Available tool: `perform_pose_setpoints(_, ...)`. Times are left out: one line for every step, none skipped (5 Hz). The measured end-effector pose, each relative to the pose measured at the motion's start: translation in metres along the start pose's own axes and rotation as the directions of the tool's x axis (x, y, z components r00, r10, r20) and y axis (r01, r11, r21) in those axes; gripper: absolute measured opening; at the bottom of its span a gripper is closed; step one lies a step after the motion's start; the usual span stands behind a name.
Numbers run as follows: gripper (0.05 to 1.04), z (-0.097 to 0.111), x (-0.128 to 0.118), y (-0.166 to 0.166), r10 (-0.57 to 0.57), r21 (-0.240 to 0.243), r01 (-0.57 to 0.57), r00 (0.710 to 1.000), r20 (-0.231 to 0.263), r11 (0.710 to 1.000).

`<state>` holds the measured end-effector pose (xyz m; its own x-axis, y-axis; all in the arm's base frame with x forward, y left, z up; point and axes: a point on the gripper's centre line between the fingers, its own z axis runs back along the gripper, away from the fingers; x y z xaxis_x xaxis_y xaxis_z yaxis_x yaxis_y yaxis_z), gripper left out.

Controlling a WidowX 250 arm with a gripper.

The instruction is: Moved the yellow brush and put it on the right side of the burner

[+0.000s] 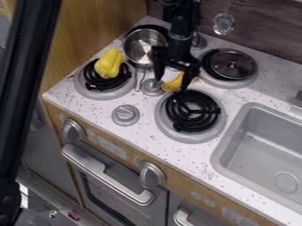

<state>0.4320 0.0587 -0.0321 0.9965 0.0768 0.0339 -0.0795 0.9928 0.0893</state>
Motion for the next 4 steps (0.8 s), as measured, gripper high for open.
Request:
perform_pose_setpoints(0.998,-0.001,0.017,-0.002,0.002,-0.003,-0.002,1.000,0.018,1.000)
perform_pose_setpoints(0.998,-0.010,0.024,-0.002,0.004,-0.003,-0.004,1.000,0.007,1.000)
perform_pose_setpoints(0.998,-0.024,0.025,0.003,0.021,0.022,-0.020,1.000,-0.020,1.000)
perform_pose_setpoints(0.951,-0.029,0.026,0.007,0.041,0.026,-0.040,0.999,-0.021,0.999)
